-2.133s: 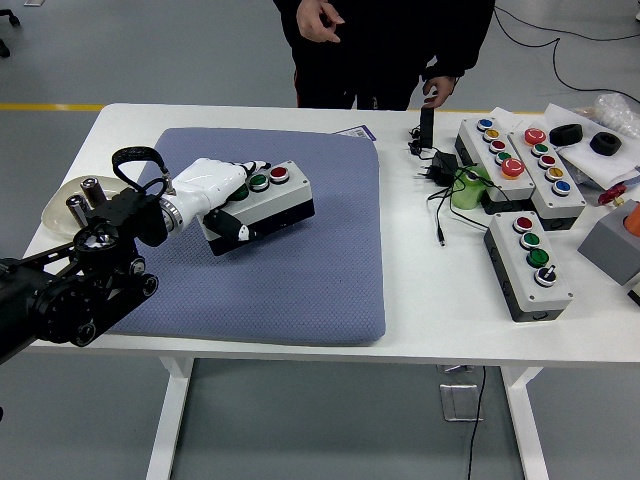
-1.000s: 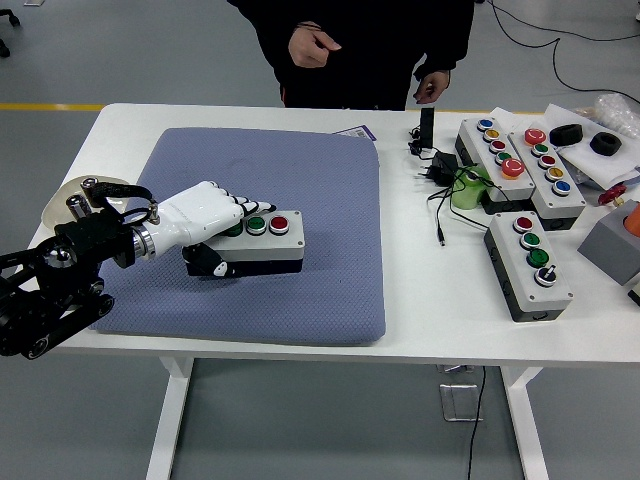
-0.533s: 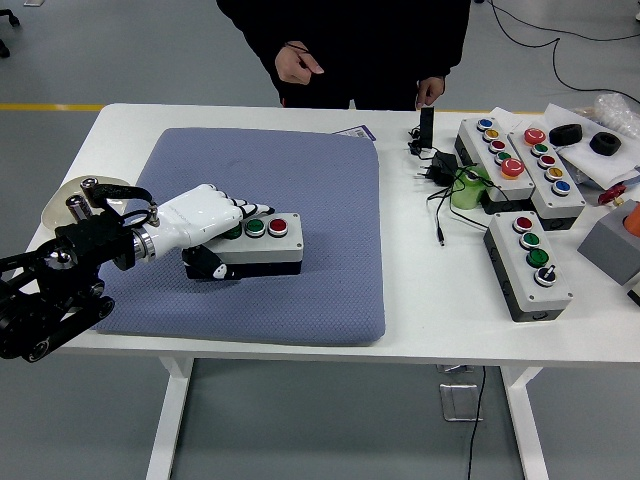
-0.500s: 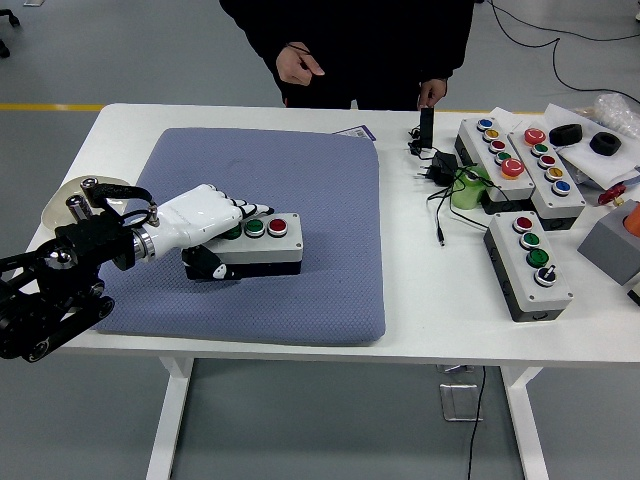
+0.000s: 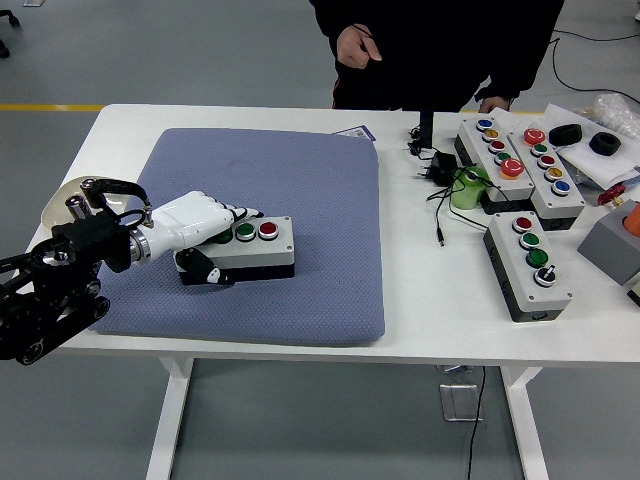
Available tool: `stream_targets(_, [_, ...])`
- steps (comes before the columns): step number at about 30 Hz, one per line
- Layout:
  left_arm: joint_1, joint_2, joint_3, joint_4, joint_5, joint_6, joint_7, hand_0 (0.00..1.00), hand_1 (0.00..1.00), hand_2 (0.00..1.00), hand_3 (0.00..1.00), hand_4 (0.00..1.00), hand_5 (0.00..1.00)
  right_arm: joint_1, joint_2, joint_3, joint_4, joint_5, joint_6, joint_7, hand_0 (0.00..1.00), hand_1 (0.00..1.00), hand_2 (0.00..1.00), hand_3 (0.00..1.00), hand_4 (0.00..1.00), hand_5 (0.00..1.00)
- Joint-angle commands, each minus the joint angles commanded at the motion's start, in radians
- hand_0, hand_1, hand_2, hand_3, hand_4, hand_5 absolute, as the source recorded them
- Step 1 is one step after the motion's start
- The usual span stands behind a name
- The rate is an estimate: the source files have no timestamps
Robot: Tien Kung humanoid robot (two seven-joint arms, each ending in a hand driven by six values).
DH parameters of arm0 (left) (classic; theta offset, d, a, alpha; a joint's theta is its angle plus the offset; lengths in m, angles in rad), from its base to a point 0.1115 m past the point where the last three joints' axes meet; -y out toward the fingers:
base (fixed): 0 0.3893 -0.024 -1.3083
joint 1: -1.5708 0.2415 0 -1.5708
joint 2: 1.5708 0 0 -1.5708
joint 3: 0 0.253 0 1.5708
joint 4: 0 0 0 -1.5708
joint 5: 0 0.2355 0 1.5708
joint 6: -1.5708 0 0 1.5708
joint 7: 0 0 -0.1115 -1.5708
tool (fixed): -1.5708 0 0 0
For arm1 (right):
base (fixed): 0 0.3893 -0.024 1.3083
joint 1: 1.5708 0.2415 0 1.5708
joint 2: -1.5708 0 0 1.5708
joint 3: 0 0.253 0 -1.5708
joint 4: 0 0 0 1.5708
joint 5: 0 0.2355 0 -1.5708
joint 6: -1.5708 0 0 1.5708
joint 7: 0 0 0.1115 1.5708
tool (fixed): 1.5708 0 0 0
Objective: Pick up the button,place it on the desk,press the button,press the button
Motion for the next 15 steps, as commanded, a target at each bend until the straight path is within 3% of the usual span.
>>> stream_targets(2, [0.006, 0.006, -0.011, -0.012, -0.016, -0.021, 0.006, 0.669, 0.789, 0.943, 0.998, 0.998, 0.447, -0.001, -0.001, -0.003, 0.002, 0.003, -0.001, 0.001, 0.780, 0.750, 0.759, 0.604, 0.224, 0.167])
stream_targets(3, [0.008, 0.009, -0.015, -0.015, -0.030, -0.027, 0.007, 0.838, 0.915, 0.998, 0.998, 0.998, 0.491, -0.001, -0.001, -0.003, 0.003, 0.002, -0.002, 0.001, 0.780, 0.750, 0.759, 0.603, 0.223, 0.167])
stream_targets(8, [0.021, 0.020, -0.050, -0.046, -0.057, -0.063, 0.024, 0.838, 0.915, 0.998, 0.998, 0.998, 0.491, -0.001, -0.001, -0.003, 0.003, 0.002, -0.002, 0.001, 0.780, 0.750, 0.759, 0.603, 0.223, 0.167])
stream_targets(9, [0.024, 0.022, -0.059, -0.053, -0.062, -0.066, 0.026, 0.914, 0.962, 0.998, 0.998, 0.998, 0.511, -0.001, -0.001, -0.003, 0.002, 0.002, -0.002, 0.001, 0.780, 0.749, 0.759, 0.603, 0.223, 0.167])
stream_targets(15, [0.039, 0.035, -0.130, -0.103, -0.085, -0.057, 0.028, 0.941, 0.975, 0.998, 0.998, 0.998, 0.532, 0.000, -0.001, -0.002, 0.002, 0.001, 0.000, 0.001, 0.780, 0.749, 0.758, 0.603, 0.223, 0.167])
